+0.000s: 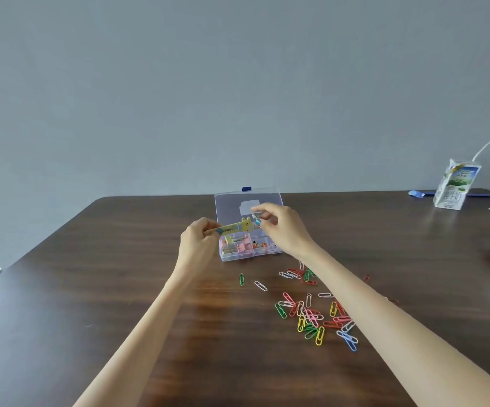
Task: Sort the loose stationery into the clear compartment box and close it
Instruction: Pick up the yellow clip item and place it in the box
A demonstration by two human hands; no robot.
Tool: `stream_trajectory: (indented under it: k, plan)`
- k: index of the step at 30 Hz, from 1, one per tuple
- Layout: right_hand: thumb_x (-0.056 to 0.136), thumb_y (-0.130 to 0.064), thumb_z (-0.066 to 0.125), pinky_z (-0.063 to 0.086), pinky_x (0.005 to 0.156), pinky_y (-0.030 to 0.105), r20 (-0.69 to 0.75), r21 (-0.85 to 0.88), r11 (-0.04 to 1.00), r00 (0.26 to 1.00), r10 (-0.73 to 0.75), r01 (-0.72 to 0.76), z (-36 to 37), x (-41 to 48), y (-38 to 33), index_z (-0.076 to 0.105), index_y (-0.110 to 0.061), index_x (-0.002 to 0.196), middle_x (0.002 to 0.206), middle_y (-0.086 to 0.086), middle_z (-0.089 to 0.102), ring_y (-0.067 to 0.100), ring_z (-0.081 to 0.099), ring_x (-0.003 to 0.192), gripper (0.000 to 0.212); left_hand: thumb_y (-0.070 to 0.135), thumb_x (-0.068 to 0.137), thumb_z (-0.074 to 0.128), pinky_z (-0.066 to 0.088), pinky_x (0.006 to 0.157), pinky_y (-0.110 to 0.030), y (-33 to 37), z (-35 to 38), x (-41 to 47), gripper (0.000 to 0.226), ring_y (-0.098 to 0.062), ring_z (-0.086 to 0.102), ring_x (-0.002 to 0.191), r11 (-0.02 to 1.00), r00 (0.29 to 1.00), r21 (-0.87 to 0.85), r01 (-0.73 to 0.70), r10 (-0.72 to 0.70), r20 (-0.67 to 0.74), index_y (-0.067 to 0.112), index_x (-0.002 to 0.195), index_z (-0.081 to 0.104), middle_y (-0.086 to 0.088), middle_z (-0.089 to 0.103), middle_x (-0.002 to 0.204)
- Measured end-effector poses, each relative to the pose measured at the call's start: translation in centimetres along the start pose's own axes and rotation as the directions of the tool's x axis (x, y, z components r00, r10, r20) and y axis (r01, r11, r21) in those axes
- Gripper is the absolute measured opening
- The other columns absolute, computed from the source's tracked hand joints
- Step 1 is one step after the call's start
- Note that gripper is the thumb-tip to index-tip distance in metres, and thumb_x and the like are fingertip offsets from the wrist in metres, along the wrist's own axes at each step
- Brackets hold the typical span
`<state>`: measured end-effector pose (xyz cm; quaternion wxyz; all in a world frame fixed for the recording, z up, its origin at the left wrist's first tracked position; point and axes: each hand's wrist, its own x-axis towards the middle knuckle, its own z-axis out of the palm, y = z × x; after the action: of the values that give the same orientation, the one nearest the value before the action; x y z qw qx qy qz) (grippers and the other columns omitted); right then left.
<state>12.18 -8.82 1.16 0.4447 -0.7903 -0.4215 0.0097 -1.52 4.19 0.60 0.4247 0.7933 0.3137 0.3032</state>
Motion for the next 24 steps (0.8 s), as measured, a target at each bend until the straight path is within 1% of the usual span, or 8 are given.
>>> stream_trajectory:
  k: [4, 7, 9, 11, 14, 16, 19, 24]
  plan:
    - [0.089, -0.010, 0.061, 0.051, 0.073, 0.028, -0.015, 0.040, 0.999, 0.999, 0.037, -0.036, 1.9, 3.2, -0.3, 0.068, -0.016, 0.109, 0.096, 0.003, 0.068, 0.015, 0.062, 0.084, 0.022, 0.000, 0.083, 0.051, 0.034, 0.050, -0.026, -0.8, -0.5, 1.7, 0.022, -0.015, 0.044, 0.058, 0.997, 0.996, -0.066, 0.048, -0.053, -0.074, 0.013, 0.088, 0.067, -0.002, 0.060, 0.071]
    - [0.084, -0.010, 0.066, 0.055, 0.069, 0.034, -0.047, 0.104, 0.990, 0.994, 0.100, -0.095, 3.4, 4.8, -0.3, 0.065, -0.011, 0.090, 0.081, 0.004, 0.067, 0.020, 0.065, 0.072, 0.006, 0.003, 0.087, 0.052, 0.038, 0.052, -0.025, -1.5, -0.7, 2.8, 0.019, -0.016, 0.049, 0.062, 0.995, 0.991, -0.072, 0.068, -0.076, -0.108, 0.013, 0.091, 0.068, -0.002, 0.064, 0.075]
    - [0.083, -0.008, 0.067, 0.054, 0.064, 0.031, -0.071, 0.139, 0.981, 0.987, 0.147, -0.136, 4.2, 5.5, -0.1, 0.059, -0.011, 0.083, 0.073, 0.002, 0.064, 0.017, 0.065, 0.062, 0.009, 0.004, 0.090, 0.050, 0.041, 0.055, -0.024, -2.0, -0.7, 3.4, 0.018, -0.016, 0.053, 0.066, 0.995, 0.988, -0.068, 0.073, -0.081, -0.129, 0.012, 0.092, 0.067, -0.002, 0.066, 0.079]
    - [0.082, -0.008, 0.069, 0.052, 0.058, 0.027, -0.074, 0.151, 0.973, 0.979, 0.190, -0.177, 4.8, 6.0, 0.1, 0.056, -0.011, 0.079, 0.073, 0.004, 0.065, 0.014, 0.066, 0.057, 0.014, 0.005, 0.091, 0.049, 0.042, 0.057, -0.024, -2.5, -0.7, 3.8, 0.018, -0.016, 0.054, 0.068, 0.994, 0.984, -0.077, 0.080, -0.090, -0.151, 0.012, 0.093, 0.066, -0.001, 0.066, 0.078]
    - [0.079, -0.007, 0.073, 0.056, 0.058, 0.028, -0.033, 0.174, 0.961, 0.974, 0.225, -0.216, 5.8, 6.4, 0.4, 0.057, -0.011, 0.076, 0.077, 0.010, 0.068, 0.016, 0.069, 0.059, 0.017, 0.006, 0.092, 0.049, 0.043, 0.060, -0.022, -3.1, -0.7, 4.2, 0.017, -0.015, 0.057, 0.073, 0.992, 0.982, -0.084, 0.089, -0.102, -0.160, 0.012, 0.094, 0.065, -0.001, 0.068, 0.080]
    - [0.076, -0.011, 0.077, 0.057, 0.063, 0.031, -0.025, 0.116, 0.970, 0.976, 0.218, -0.214, 6.5, 6.6, 0.5, 0.061, -0.012, 0.075, 0.078, 0.008, 0.070, 0.017, 0.070, 0.064, 0.016, 0.007, 0.092, 0.051, 0.045, 0.061, -0.022, -3.4, -0.7, 4.4, 0.016, -0.017, 0.061, 0.076, 0.992, 0.982, -0.086, 0.095, -0.108, -0.153, 0.013, 0.095, 0.065, -0.001, 0.070, 0.082]
    - [0.074, -0.015, 0.079, 0.055, 0.068, 0.031, -0.006, 0.037, 0.983, 0.983, 0.183, -0.182, 7.0, 6.6, 0.5, 0.068, -0.012, 0.075, 0.078, 0.004, 0.072, 0.017, 0.067, 0.072, 0.012, 0.008, 0.092, 0.052, 0.047, 0.064, -0.025, -3.8, -0.7, 4.7, 0.016, -0.020, 0.064, 0.081, 0.991, 0.983, -0.088, 0.104, -0.116, -0.145, 0.014, 0.095, 0.066, 0.000, 0.071, 0.082]
    - [0.079, -0.009, 0.074, 0.048, 0.067, 0.027, 0.049, -0.024, 0.984, 0.983, 0.179, -0.178, 6.9, 6.3, 0.6, 0.073, -0.008, 0.075, 0.080, 0.007, 0.071, 0.015, 0.061, 0.071, 0.004, 0.007, 0.092, 0.053, 0.051, 0.070, -0.032, -3.8, -0.5, 4.8, 0.017, -0.024, 0.066, 0.084, 0.989, 0.985, -0.102, 0.109, -0.121, -0.122, 0.016, 0.094, 0.067, 0.001, 0.071, 0.082]
